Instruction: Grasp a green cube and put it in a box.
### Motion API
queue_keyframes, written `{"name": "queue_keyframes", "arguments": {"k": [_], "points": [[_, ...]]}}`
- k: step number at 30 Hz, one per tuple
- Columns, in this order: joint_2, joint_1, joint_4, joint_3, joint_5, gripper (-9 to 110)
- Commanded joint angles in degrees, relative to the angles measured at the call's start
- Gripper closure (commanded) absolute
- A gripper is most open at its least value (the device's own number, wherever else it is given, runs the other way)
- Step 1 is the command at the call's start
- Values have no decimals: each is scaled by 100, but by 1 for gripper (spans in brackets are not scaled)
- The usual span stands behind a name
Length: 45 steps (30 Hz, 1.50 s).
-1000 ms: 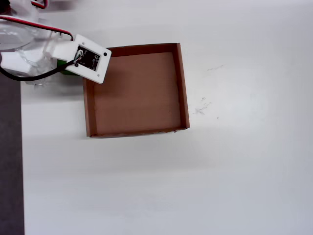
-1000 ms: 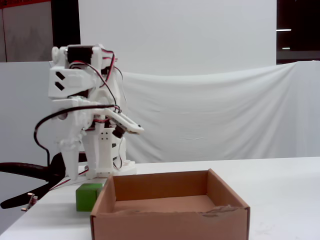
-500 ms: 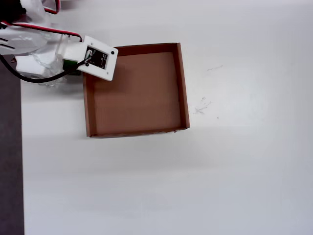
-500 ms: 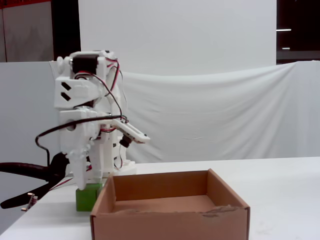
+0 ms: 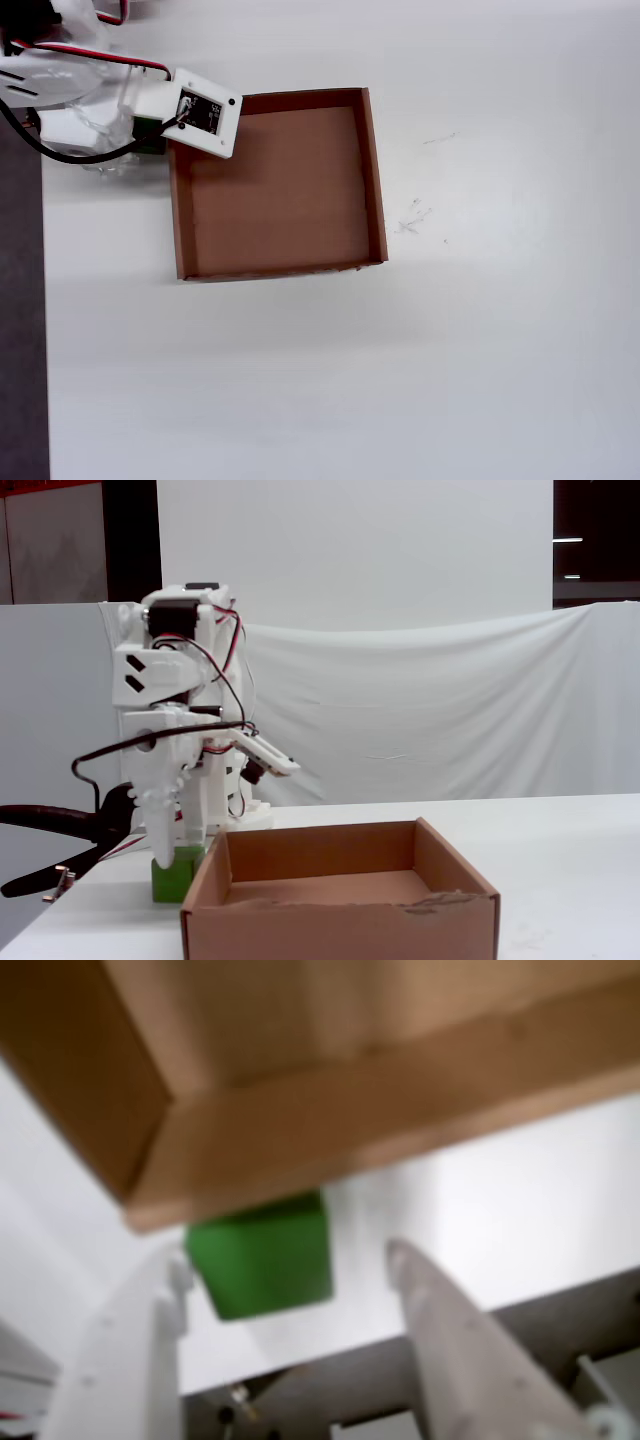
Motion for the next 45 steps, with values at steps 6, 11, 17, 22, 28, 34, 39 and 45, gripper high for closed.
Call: {"name": "queue_keyframes", "arguments": {"k": [6, 11, 17, 22, 28, 34, 39, 45], "points": [[62, 26, -404, 114, -211, 74], [-9, 26, -773, 299, -211, 74], [-35, 26, -809, 316, -220, 74], [-18, 26, -905, 431, -237, 74], [70, 26, -1037, 589, -290, 74], [149, 26, -1090, 703, -316, 74], [220, 26, -1134, 800, -334, 77], [360, 26, -1116, 888, -334, 81]]}}
